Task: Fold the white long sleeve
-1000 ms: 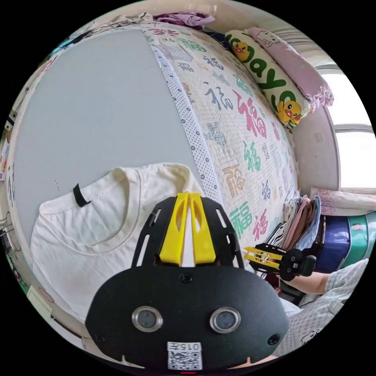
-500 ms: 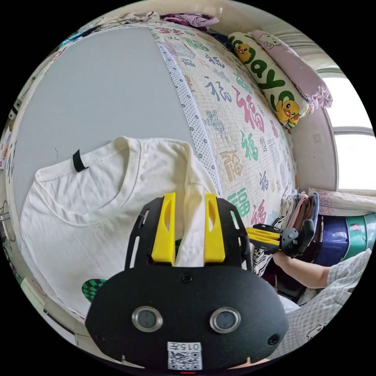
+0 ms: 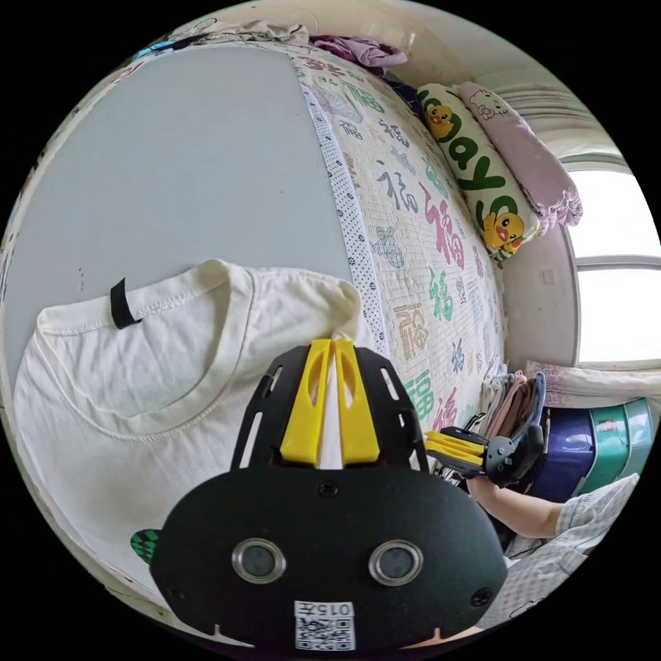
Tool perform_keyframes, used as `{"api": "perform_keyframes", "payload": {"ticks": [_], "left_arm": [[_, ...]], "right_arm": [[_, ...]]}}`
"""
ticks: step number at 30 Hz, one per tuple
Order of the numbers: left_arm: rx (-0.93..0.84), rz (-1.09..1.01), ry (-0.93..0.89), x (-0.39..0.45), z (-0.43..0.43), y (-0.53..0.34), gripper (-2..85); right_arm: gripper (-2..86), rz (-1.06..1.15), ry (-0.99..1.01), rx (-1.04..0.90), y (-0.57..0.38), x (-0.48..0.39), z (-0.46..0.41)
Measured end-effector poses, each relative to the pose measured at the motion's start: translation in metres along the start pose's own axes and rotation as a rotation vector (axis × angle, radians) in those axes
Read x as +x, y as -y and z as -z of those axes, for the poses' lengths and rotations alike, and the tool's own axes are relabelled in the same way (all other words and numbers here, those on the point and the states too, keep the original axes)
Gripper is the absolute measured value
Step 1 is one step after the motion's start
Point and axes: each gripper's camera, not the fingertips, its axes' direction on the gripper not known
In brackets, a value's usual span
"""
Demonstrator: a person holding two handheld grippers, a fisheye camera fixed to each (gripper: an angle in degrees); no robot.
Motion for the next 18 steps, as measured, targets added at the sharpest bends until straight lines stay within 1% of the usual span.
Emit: {"api": "perform_keyframes", "payload": {"ticks": [3,5,9,11,13,16,18], "left_arm": [[0.039,-0.004,0.002,-0.006,0.009,-0.022,5.4],[0.057,-0.022,0.026,-0.01,0.022,-0.047,6.2],[0.029,-0.017,0.105,-0.031,0.053,-0.13,6.9],[-0.009,0.033,0.115,-0.045,0.061,-0.171,6.9],[-0.027,0.108,0.113,-0.062,0.07,-0.225,6.8],[-0.054,0.176,0.127,-0.075,0.068,-0.281,6.7],[-0.088,0.186,0.141,-0.079,0.057,-0.306,6.5]], "right_arm": [[3.1,-0.025,0.044,-0.013,0.001,0.007,-0.001],[3.4,-0.075,0.07,-0.017,-0.002,0.012,0.002],[2.3,-0.127,0.14,-0.04,-0.022,0.003,0.011],[2.4,-0.138,0.224,-0.06,-0.032,-0.011,0.011],[2.8,-0.128,0.358,-0.103,-0.041,-0.043,0.004],[3.9,-0.091,0.457,-0.176,-0.046,-0.092,-0.012],[4.5,-0.081,0.495,-0.211,-0.045,-0.117,-0.024]]}}
